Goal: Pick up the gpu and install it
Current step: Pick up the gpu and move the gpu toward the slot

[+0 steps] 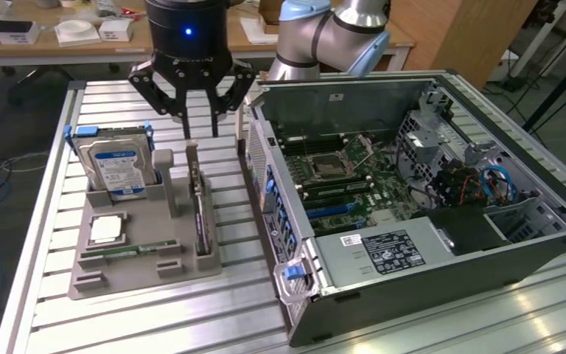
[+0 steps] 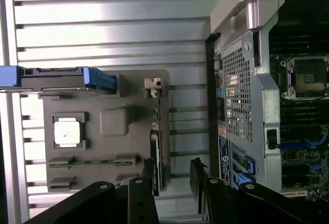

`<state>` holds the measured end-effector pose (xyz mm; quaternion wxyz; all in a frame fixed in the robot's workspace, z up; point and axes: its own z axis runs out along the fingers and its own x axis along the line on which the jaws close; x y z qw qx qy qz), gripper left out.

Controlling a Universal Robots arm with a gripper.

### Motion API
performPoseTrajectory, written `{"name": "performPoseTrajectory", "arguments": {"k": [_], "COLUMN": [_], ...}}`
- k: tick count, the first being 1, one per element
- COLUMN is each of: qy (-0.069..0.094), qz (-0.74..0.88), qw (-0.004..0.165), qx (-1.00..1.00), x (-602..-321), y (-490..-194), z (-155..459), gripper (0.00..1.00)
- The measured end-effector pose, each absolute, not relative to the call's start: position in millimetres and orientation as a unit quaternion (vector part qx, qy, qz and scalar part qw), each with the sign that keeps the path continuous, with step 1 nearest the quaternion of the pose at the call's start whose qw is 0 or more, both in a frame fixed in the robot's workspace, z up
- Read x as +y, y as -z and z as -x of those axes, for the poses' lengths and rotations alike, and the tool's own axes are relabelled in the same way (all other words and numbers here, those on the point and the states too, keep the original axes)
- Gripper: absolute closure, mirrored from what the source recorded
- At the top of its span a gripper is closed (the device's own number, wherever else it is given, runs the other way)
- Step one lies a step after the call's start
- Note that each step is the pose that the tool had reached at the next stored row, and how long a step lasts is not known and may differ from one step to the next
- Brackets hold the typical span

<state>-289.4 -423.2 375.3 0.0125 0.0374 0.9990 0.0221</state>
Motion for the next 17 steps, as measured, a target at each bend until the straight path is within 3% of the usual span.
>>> {"name": "performPoseTrajectory", "arguments": {"k": [17], "qy": [-0.022], "qz": [-0.037], "qw": [0.012], "qx": [0.999], "x": [-437], "y": [-359], "z": [289], "gripper": [0.59]}}
